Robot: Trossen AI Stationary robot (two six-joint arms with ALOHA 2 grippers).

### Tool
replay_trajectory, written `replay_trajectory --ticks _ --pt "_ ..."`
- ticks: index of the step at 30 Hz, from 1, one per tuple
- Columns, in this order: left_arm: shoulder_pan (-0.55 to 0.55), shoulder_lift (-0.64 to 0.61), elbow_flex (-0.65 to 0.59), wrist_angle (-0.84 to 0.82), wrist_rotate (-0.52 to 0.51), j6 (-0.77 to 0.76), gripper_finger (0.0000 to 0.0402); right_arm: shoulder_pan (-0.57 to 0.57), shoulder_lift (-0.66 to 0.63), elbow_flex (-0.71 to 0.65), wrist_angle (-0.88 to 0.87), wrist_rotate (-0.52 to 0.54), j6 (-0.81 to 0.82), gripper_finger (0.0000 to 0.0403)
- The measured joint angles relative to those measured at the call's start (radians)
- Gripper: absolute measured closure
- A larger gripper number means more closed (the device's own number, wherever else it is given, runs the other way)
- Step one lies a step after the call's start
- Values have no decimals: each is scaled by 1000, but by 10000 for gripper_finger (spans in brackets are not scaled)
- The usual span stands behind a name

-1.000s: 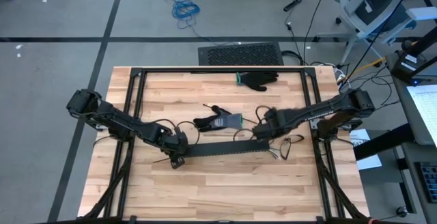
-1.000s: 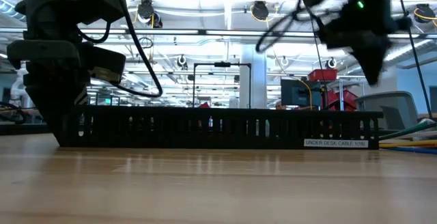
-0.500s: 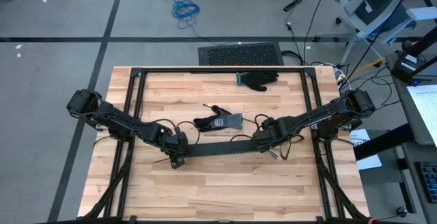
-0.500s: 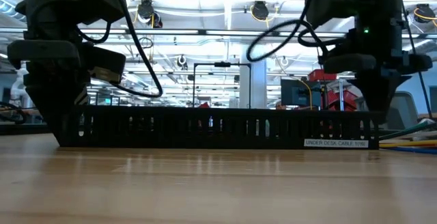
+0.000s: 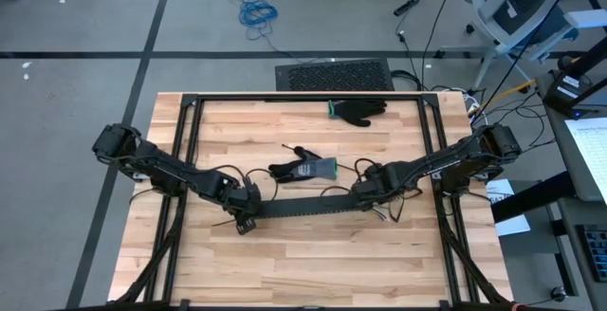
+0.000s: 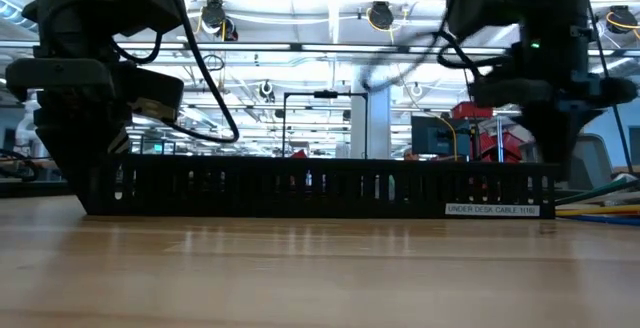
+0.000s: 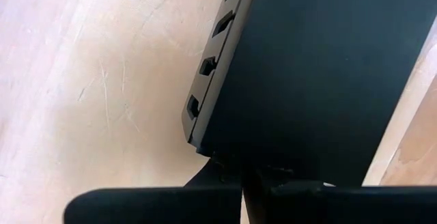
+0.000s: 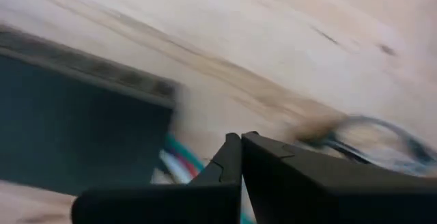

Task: Ziptie cables
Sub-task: Close the black cable duct, then return to Home Position

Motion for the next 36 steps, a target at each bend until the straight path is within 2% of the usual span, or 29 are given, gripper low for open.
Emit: replay_trajectory --ticks 2,13,16,19,22,26,30,34,36 --pt "0 0 0 0 0 1 401 0 0 -3 -41 -23 -9 403" --pt "0 0 -1 -8 0 28 401 0 0 -7 118 -39 6 403" --pt "0 0 1 -7 0 36 401 0 0 0 67 -39 5 403" --pt "0 -13 10 -39 5 69 401 6 0 -1 -56 -36 0 403" --pt "2 -47 22 -89 23 127 401 6 0 0 -85 -25 -3 403" --pt "-1 -124 50 -178 41 126 401 6 0 0 -94 -8 -5 403" --pt "0 -213 91 -352 38 119 383 6 0 0 -110 29 2 403" --pt "1 -331 165 -478 -26 31 355 5 0 -1 -136 45 -7 403" --pt "-7 -399 187 -438 -95 -62 342 8 -1 -1 -132 48 -7 403"
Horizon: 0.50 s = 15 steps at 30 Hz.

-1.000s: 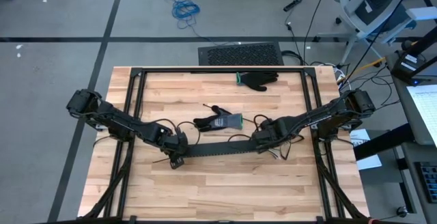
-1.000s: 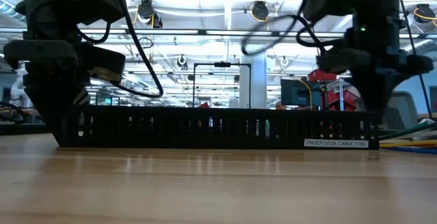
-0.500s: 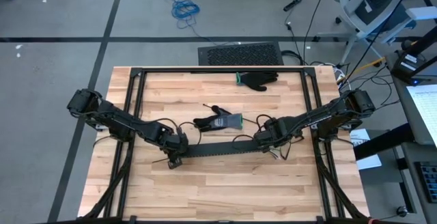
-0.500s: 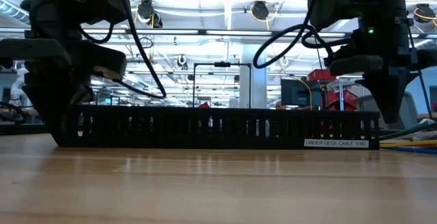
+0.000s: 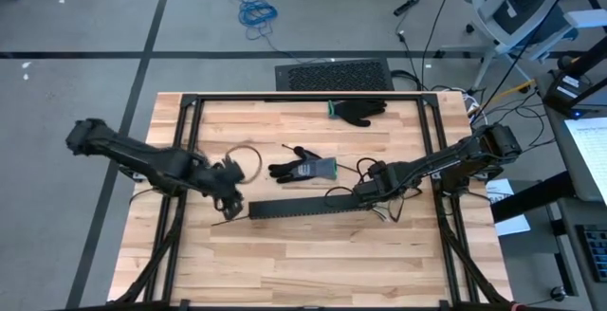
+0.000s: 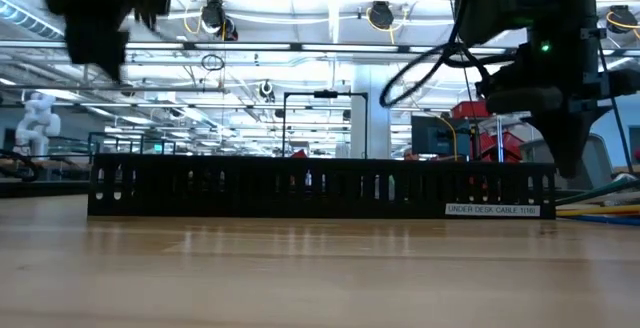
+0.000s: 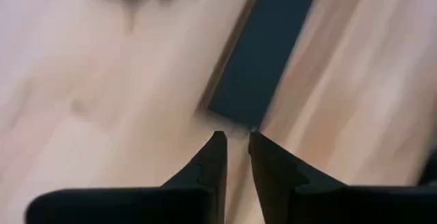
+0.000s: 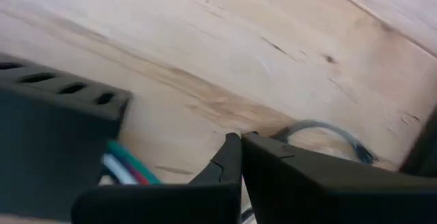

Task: Ziptie cables
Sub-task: Return to Home Position

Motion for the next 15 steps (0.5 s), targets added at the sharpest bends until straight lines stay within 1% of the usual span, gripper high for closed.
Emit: replay_trajectory --ticks 2,3,5,7,9,12,13,15 --pt "-18 -70 2 79 -98 -93 331 19 -14 0 31 13 -11 403" --pt "-31 -100 -2 120 -152 -130 326 35 -26 0 58 37 -23 403" --pt "-51 -144 -5 165 -251 -172 316 67 -58 1 102 114 -23 403" --pt "-63 -172 -5 181 -308 -181 308 92 -98 11 103 207 -22 403" --pt "-67 -183 -6 181 -311 -178 301 109 -142 30 77 289 -43 403" --pt "-69 -181 -7 162 -294 -136 294 118 -219 60 36 382 -113 403" --pt "-69 -175 -7 164 -285 -108 291 118 -246 67 39 398 -162 403" --pt "-69 -162 -7 166 -252 -40 285 116 -293 73 60 403 -329 396"
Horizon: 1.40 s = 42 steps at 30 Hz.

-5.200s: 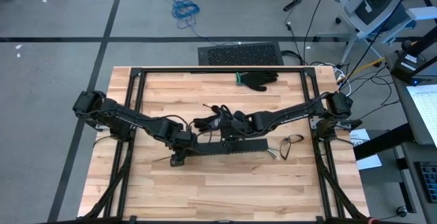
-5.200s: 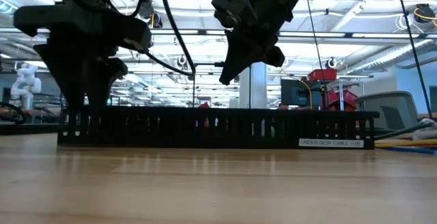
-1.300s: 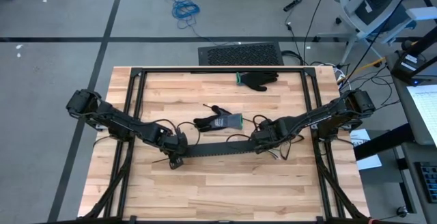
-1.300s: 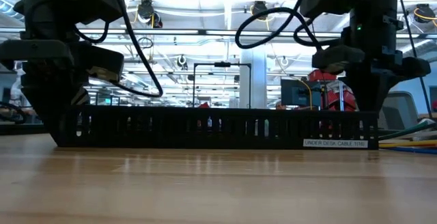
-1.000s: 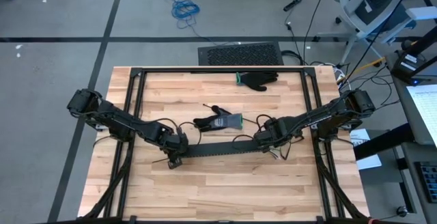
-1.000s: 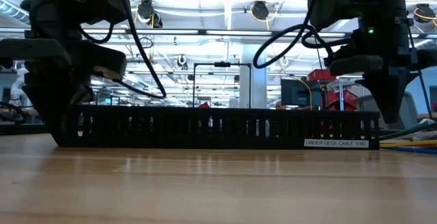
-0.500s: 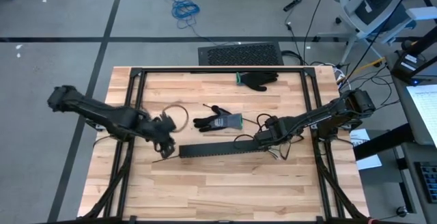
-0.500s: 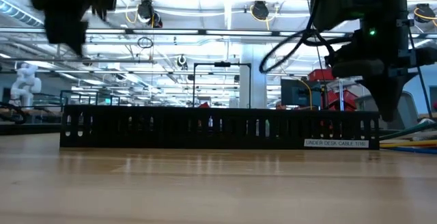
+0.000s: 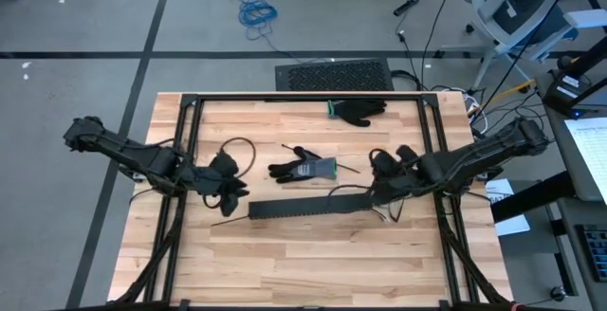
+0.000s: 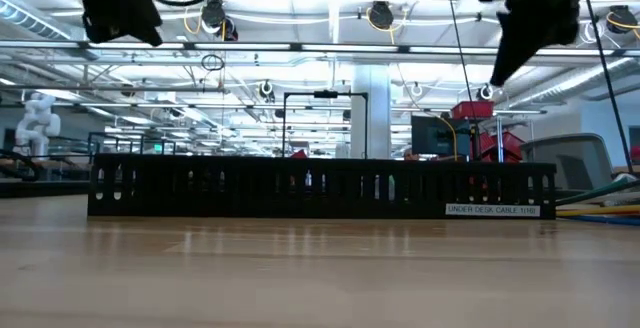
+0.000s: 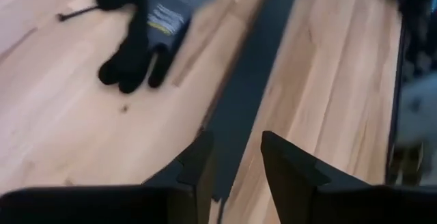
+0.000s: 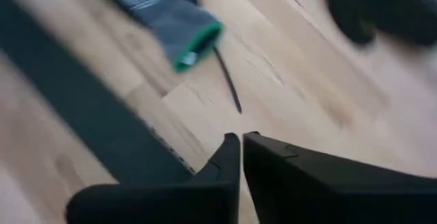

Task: Ziptie cables
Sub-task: Return to Home Position

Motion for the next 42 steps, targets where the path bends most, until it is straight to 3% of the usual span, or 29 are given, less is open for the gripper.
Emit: replay_trajectory --ticks 5,10,14,18,22,24,28,30,34,38,42 --pt "4 25 0 0 118 271 251 -8 -62 0 47 -32 -432 334" --pt "35 59 0 34 120 312 202 -73 -52 0 80 -143 -457 243" --pt "37 113 0 142 114 377 181 -97 -20 0 218 -362 -586 198" --pt "3 197 0 169 112 480 214 -68 5 0 247 -349 -641 237" --pt "-32 205 3 140 -7 234 322 -66 -5 0 119 -328 -535 355" --pt "-75 167 3 164 -132 128 379 -66 -35 -1 92 -298 -494 388" --pt "-166 80 -14 237 -460 60 387 -72 -130 -1 139 -205 -444 399" --pt "-196 48 -44 257 -550 66 394 -86 -179 -1 188 -132 -420 401" --pt "-226 26 -141 360 -559 68 398 -93 -280 -1 304 -44 -393 401" --pt "-288 12 -284 601 -549 108 400 -63 -374 -1 334 -46 -341 402" --pt "-318 -33 -456 882 -435 239 400 -14 -443 -1 351 -42 -279 402"
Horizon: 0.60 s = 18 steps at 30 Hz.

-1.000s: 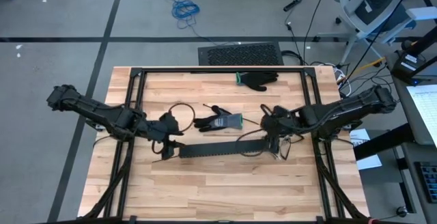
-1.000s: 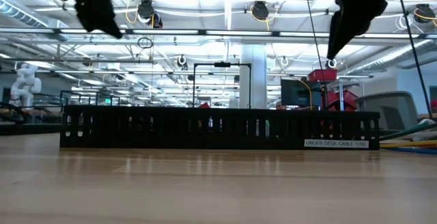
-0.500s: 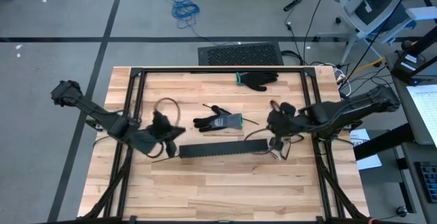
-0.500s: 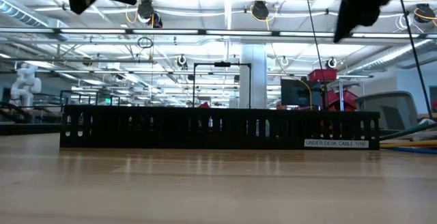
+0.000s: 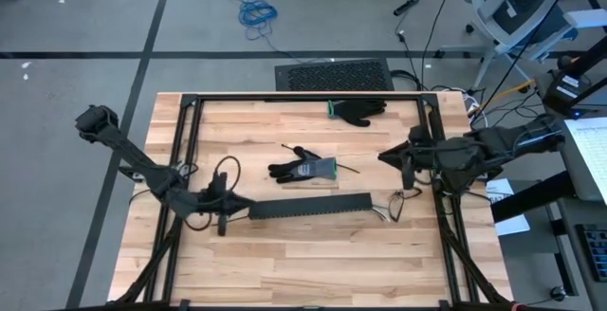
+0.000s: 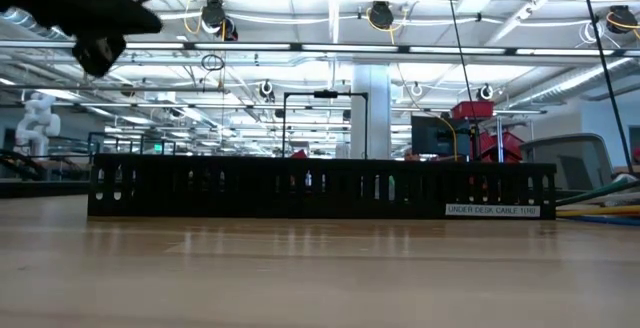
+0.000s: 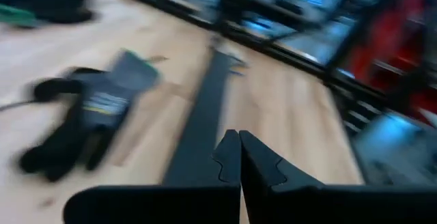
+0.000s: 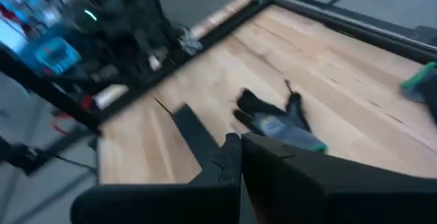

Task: Ziptie cables
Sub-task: Return to Home Position

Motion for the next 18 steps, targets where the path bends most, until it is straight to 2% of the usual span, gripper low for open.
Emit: replay_trajectory --ticks 3,7,10,15,18 --pt "19 -31 -122 171 135 99 401 18 -10 1 55 41 17 402" --pt "40 -45 -257 306 249 93 401 31 -8 1 40 93 38 403" --pt "37 -62 -343 397 253 83 401 45 -13 0 -13 135 32 403" --pt "37 -78 -344 303 214 67 401 104 -62 0 -62 198 -3 403" --pt "38 -79 -344 309 145 66 401 183 -114 1 -184 275 -6 403"
